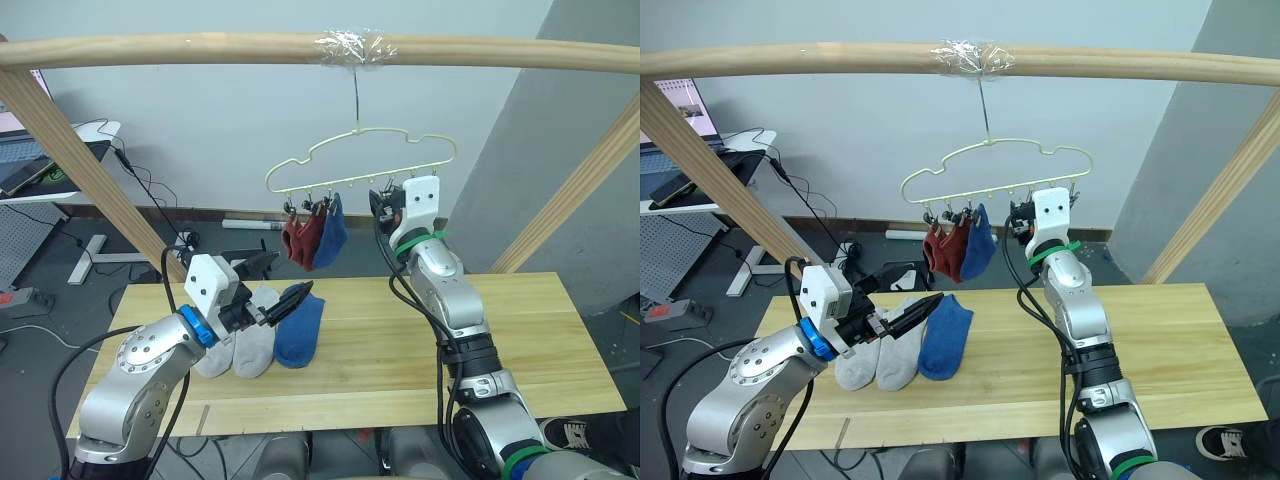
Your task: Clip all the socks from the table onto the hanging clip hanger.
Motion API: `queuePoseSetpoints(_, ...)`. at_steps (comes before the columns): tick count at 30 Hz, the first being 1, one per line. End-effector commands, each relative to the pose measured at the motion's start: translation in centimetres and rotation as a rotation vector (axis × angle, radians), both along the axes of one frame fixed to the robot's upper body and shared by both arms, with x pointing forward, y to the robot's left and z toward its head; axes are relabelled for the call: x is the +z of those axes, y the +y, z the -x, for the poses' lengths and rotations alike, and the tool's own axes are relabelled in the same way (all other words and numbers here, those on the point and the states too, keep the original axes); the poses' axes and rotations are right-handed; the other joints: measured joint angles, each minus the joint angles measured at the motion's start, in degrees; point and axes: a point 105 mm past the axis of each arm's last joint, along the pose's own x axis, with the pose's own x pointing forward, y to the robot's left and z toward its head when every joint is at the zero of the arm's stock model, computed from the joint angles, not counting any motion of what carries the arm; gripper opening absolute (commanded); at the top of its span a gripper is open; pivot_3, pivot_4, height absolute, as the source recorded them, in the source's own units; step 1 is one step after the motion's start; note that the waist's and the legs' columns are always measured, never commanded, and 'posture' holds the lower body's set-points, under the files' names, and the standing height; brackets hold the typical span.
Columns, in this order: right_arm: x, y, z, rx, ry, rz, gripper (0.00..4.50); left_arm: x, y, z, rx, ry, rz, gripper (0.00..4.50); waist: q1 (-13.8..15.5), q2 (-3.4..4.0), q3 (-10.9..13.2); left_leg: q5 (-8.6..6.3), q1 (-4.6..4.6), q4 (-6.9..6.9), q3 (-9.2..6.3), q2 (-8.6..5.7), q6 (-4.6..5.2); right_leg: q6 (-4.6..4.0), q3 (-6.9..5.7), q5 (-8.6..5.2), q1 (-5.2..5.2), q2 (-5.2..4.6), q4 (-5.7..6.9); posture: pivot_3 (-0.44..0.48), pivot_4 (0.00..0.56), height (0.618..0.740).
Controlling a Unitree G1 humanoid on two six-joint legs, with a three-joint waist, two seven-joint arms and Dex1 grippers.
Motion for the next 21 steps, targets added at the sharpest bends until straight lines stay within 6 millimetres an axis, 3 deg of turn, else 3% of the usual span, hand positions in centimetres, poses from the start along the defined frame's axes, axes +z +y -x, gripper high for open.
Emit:
queuePoseSetpoints(1, 1.88, 0.07, 0.1, 0.001, -0.068, -0.019, 2.11, 2.92, -0.4, 0.36, -0.023, -0.102, 0.079, 4.5, 0.0, 0.0, 0.0, 0.0, 0.0, 0.0, 0.0, 0.0, 0.0, 0.0, 0.0, 0.0, 0.0, 0.0, 0.0, 0.031, 0.144, 0.74)
queuePoseSetpoints(21, 1.49, 0.27, 0.0, 0.01, -0.046, -0.028, 2.11, 2.94, -1.4, 0.63, -0.056, -0.114, 0.05, 4.5, 0.0, 0.0, 0.0, 0.0, 0.0, 0.0, 0.0, 0.0, 0.0, 0.0, 0.01, 0.0, 0.0, 0.0, 0.0, 0.032, 0.145, 0.74)
